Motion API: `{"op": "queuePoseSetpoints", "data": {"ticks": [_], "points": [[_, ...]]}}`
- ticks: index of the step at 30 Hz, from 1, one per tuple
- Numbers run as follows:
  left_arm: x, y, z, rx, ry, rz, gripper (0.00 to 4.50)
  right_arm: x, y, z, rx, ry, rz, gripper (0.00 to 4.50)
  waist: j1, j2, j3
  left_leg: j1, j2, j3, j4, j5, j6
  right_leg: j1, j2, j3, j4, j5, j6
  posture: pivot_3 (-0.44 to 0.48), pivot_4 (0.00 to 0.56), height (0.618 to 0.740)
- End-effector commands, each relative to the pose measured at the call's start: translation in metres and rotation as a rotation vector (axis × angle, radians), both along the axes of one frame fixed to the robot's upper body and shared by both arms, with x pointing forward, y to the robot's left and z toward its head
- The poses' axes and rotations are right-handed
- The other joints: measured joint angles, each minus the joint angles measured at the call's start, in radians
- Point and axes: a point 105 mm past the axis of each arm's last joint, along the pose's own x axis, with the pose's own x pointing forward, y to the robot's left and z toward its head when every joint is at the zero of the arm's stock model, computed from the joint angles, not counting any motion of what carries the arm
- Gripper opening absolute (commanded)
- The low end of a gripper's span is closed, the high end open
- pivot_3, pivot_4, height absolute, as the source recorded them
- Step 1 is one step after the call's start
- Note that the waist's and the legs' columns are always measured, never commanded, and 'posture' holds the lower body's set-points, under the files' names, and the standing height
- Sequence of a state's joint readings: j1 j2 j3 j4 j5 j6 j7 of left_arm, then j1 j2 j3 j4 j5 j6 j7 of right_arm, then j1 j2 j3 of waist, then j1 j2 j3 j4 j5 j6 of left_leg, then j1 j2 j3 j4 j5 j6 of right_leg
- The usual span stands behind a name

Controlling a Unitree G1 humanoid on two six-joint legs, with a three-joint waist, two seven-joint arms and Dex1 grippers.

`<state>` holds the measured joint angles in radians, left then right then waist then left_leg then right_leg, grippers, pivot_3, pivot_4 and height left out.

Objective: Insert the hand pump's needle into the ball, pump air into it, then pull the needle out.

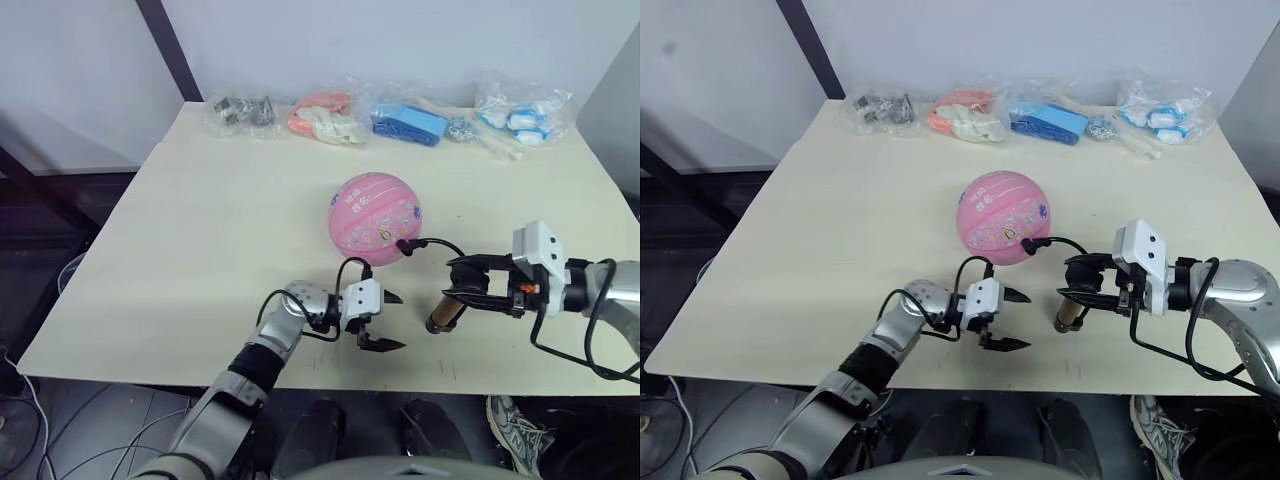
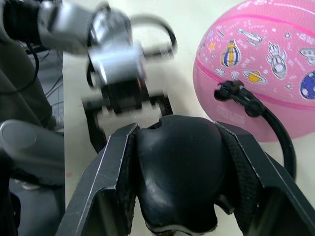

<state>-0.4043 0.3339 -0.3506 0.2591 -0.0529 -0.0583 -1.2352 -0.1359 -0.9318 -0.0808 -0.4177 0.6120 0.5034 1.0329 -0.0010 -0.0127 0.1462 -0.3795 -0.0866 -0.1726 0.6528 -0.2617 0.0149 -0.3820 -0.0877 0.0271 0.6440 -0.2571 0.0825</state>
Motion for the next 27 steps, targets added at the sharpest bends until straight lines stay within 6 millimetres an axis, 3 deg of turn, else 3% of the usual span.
{"op": "queuePoseSetpoints", "data": {"ticks": [1,12,27], "points": [[-0.004,0.013,0.033,-0.073,-0.032,-0.011,4.38,0.009,-0.019,0.01,-0.049,-0.031,-0.077,1.95,0.001,0.002,0.001,0.0,0.0,0.0,0.0,0.0,0.0,0.0,0.0,0.0,0.0,0.0,0.0,0.0,0.15,0.736],[-0.017,0.064,0.08,-0.152,0.017,0.0,4.38,0.018,-0.041,0.029,-0.169,-0.115,-0.087,1.95,0.012,0.013,0.012,-0.004,0.0,0.002,-0.001,0.0,0.0,-0.006,0.0,0.001,0.0,0.001,-0.001,0.0,0.15,0.736],[-0.019,0.067,0.086,-0.161,0.018,0.021,4.38,0.03,-0.052,0.061,-0.372,-0.275,-0.04,1.95,0.011,0.014,0.015,-0.018,0.0,0.004,-0.001,0.003,-0.005,-0.02,0.0,0.002,0.0,0.001,-0.002,0.0,0.15,0.736]]}}
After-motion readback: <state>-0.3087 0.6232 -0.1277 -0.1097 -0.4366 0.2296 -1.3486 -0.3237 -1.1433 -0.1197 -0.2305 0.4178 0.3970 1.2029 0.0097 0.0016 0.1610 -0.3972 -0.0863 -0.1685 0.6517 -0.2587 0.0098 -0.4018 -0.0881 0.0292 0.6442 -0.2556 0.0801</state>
